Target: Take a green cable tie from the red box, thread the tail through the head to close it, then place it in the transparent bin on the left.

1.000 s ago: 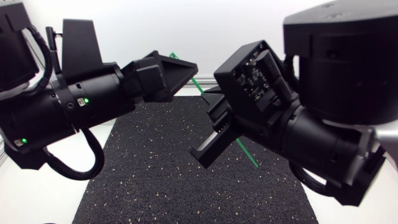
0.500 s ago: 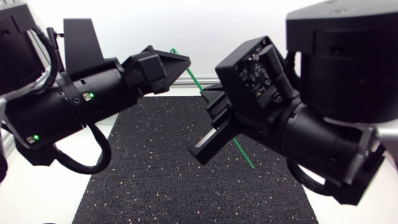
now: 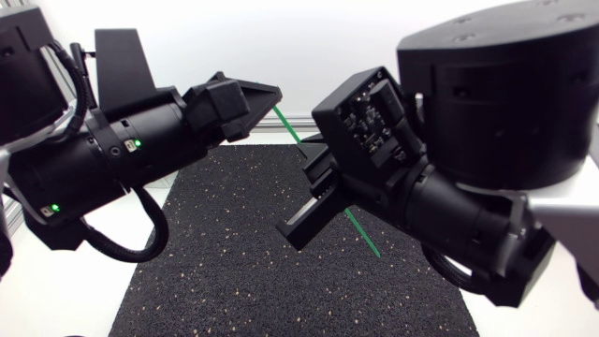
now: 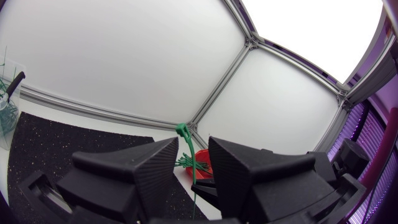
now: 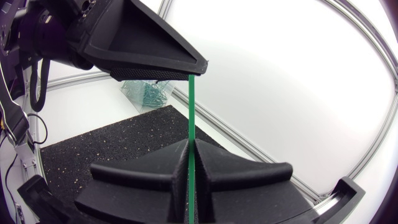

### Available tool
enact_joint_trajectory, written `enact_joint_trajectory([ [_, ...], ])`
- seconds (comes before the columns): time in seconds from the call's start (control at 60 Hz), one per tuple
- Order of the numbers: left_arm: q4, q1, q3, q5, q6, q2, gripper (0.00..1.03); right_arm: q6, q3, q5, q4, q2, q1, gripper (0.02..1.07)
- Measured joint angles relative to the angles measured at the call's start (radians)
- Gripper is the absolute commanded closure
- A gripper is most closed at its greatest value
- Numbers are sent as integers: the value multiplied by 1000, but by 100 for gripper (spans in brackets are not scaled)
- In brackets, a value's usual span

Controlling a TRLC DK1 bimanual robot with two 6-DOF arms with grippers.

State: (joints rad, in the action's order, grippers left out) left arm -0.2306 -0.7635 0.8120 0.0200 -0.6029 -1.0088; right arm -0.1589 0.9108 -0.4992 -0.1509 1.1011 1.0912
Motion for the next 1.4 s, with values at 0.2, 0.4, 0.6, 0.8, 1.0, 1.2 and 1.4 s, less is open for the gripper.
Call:
enact_joint_trajectory([
  [0.2,-20,-8,-10,-3,0,0,81,3,0,-2,6,5,-5,101],
  [0.4,-24,-10,-14,-3,0,-5,88,3,0,-2,16,15,-13,101],
  [0.6,-35,-12,-15,-11,0,-10,91,3,0,-2,20,19,-13,101],
  [0.8,-37,-12,-15,-24,0,-13,99,3,0,2,20,28,-13,101],
  [1.0,-38,-12,-15,-30,0,-13,99,3,0,25,19,32,-13,101],
  [1.2,-36,-12,-15,-29,5,-13,99,6,0,55,17,32,-20,96],
  [1.4,5,51,-15,66,32,-6,99,6,0,174,-13,13,-73,68],
])
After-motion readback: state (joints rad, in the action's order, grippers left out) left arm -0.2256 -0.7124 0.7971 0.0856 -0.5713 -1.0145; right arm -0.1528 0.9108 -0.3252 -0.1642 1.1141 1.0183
